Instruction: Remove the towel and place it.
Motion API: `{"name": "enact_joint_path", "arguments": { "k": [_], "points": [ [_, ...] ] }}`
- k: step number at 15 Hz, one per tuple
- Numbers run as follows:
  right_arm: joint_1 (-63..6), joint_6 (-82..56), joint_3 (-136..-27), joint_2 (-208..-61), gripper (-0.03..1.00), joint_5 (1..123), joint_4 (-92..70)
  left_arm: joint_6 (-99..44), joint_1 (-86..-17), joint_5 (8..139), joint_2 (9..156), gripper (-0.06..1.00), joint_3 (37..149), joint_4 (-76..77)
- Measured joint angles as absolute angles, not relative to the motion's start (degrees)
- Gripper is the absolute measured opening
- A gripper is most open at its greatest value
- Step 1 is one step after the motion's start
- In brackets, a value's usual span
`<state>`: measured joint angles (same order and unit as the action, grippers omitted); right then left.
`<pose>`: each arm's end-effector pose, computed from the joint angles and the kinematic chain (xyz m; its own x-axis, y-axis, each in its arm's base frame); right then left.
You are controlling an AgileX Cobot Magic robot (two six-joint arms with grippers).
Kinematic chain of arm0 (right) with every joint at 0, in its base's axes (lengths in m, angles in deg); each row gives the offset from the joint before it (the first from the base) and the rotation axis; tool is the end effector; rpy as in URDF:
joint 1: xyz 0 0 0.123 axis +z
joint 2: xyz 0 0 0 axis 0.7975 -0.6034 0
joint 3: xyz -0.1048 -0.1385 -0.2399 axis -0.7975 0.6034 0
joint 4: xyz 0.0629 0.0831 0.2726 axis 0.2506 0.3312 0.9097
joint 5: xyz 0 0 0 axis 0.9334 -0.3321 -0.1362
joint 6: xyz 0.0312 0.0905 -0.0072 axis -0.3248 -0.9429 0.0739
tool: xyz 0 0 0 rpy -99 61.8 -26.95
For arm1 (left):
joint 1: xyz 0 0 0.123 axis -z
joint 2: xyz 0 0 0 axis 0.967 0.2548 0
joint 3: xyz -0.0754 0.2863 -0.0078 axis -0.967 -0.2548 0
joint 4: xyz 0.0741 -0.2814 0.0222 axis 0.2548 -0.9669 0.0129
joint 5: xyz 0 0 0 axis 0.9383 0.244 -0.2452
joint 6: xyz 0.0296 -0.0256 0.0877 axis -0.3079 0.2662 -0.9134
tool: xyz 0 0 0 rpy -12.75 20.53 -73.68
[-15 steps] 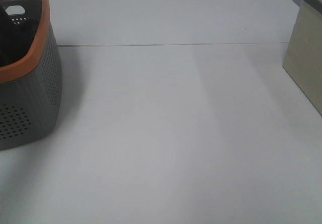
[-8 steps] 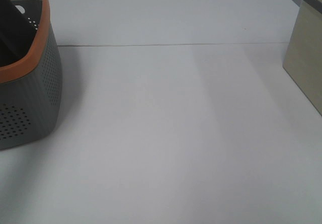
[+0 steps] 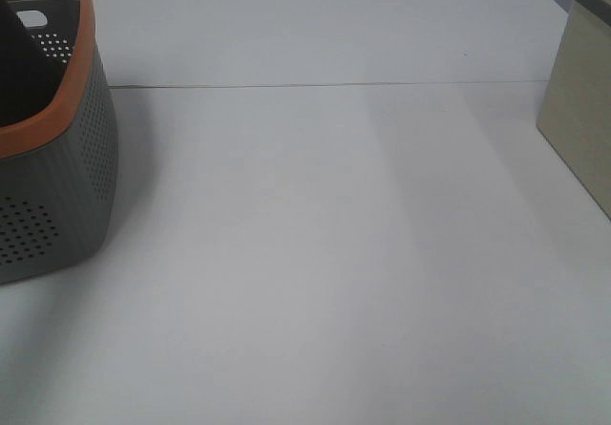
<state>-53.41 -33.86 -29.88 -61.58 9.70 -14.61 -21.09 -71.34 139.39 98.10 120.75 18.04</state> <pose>0.0233 0.0064 0.2946 -0.4606 0.0092 -0.8876 -0.0501 0.9981 0.0364 0.3598 -0.0184 0.4804 -0.6194 0.5263 -0.5825 0.3705 0.8501 0.3742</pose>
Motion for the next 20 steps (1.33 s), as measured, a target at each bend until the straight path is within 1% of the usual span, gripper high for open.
{"name": "enact_joint_path", "arguments": {
  "k": [5,9,13,16,18,20],
  "points": [
    [-53.41,-24.35,-32.06,-72.41,0.95,12.56,-2.30,-19.95,-71.28,139.56,96.67,0.00,121.73,16.37],
    [-53.41,-15.30,-33.15,-82.15,0.95,21.67,11.40,-17.25,-71.28,139.73,96.67,0.00,127.86,14.20],
    [-53.41,-7.67,-33.21,-88.80,0.95,25.62,16.33,-15.99,-71.28,139.73,96.67,0.00,134.27,9.04],
    [-53.41,-3.21,-36.70,-93.38,0.95,32.21,17.41,-15.13,-71.00,139.79,97.76,0.00,139.37,4.17],
    [-53.41,-1.37,-39.51,-97.05,0.95,32.61,17.87,-15.13,-69.11,139.79,99.13,0.00,142.41,2.97],
    [-53.41,1.44,-42.66,-101.35,0.95,32.61,20.34,-15.13,-64.64,139.04,102.11,0.00,146.54,2.85]
  ]
}}
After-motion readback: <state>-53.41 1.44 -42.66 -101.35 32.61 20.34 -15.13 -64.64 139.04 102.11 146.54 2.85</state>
